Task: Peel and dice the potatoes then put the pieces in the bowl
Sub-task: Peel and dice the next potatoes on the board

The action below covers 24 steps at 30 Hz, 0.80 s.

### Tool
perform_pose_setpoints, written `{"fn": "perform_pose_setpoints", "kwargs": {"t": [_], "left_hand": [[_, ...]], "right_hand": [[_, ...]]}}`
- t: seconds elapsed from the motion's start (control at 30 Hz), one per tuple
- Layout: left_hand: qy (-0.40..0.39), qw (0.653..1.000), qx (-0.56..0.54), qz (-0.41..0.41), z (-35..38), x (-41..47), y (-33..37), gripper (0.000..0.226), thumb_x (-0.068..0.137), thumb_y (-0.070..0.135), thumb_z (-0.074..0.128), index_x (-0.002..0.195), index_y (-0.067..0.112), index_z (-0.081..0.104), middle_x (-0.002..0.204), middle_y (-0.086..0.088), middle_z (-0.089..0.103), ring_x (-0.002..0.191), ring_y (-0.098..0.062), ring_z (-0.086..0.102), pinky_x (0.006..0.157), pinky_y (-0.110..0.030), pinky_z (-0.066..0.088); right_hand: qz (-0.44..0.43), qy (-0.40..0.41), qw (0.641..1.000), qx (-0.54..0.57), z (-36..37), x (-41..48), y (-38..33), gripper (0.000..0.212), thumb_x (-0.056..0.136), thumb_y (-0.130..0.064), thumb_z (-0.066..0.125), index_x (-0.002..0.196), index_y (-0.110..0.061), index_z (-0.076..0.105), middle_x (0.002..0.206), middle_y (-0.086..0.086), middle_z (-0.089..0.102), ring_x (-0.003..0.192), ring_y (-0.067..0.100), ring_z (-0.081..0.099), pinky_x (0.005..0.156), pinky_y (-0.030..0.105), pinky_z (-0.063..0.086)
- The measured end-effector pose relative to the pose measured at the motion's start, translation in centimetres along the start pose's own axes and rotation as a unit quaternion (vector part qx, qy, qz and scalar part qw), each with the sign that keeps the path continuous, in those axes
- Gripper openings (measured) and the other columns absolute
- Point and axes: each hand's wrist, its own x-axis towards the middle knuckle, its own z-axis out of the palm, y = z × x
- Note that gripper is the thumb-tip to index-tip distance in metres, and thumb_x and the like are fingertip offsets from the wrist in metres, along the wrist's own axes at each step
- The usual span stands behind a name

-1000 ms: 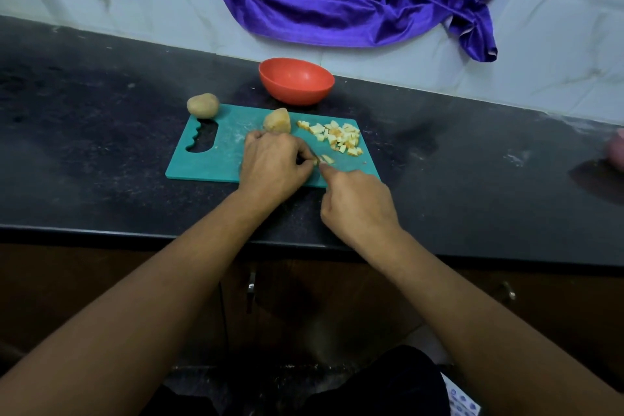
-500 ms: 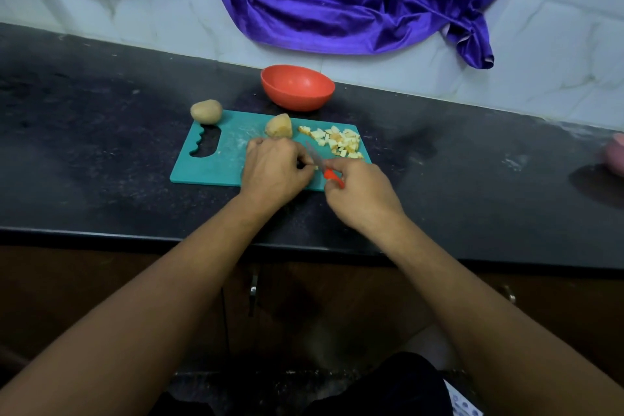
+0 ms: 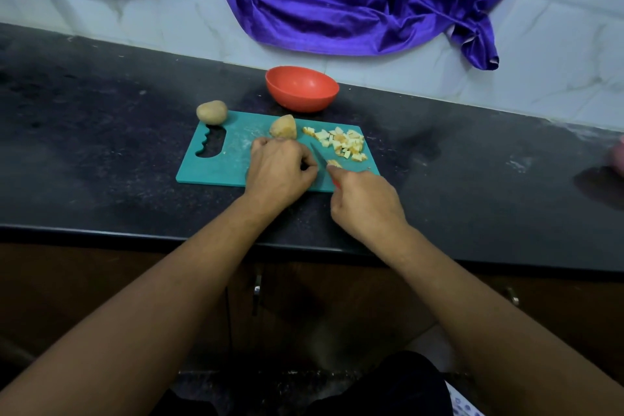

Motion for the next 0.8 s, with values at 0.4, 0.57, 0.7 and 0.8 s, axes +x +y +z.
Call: {"fn": "perform_pose_setpoints", "kwargs": {"t": [0.4, 0.57, 0.7, 0.8], "left_hand": [[0.096, 0.968, -0.197, -0.121, -0.5, 0.2, -1.2, 0.022, 0.085, 0.014, 0.069, 0.096, 0.032, 0.073, 0.1, 0.016, 0.074, 0.106, -0.012, 0.066, 0.102, -0.048, 0.049], [0.09, 0.966, -0.191, -0.152, -0.1, 0.4, -1.6, 0.032, 0.083, 0.005, 0.067, 0.098, 0.033, 0.074, 0.109, 0.012, 0.073, 0.111, -0.014, 0.064, 0.105, -0.048, 0.049], [0.076, 0.972, -0.166, -0.148, -0.2, 0.5, -1.5, 0.035, 0.082, 0.005, 0.064, 0.1, 0.033, 0.074, 0.114, 0.008, 0.072, 0.115, -0.019, 0.059, 0.106, -0.048, 0.046], [0.059, 0.982, -0.119, -0.131, -0.5, 0.4, -1.3, 0.035, 0.083, 0.008, 0.061, 0.107, 0.03, 0.074, 0.121, 0.0, 0.066, 0.12, -0.024, 0.051, 0.108, -0.047, 0.04]], "right_hand": [[-0.039, 0.037, 0.987, 0.149, -0.1, -1.2, 2.7, 0.044, 0.101, -0.033, 0.055, 0.144, -0.044, 0.056, 0.11, -0.008, 0.072, 0.074, 0.01, 0.058, 0.064, 0.029, 0.043], [-0.085, 0.029, 0.996, 0.004, 0.0, -1.4, 2.8, 0.047, 0.105, -0.035, 0.045, 0.151, -0.044, 0.045, 0.118, -0.003, 0.07, 0.093, 0.016, 0.063, 0.07, 0.035, 0.052], [-0.052, 0.041, 0.998, -0.019, 0.1, 0.5, 3.5, 0.046, 0.105, -0.033, 0.044, 0.151, -0.039, 0.048, 0.101, -0.004, 0.069, 0.069, 0.011, 0.054, 0.059, 0.032, 0.044], [-0.037, 0.052, 0.998, 0.01, 0.5, 1.2, 3.6, 0.046, 0.104, -0.03, 0.045, 0.149, -0.038, 0.051, 0.086, -0.01, 0.059, 0.058, 0.006, 0.047, 0.053, 0.029, 0.037]]}}
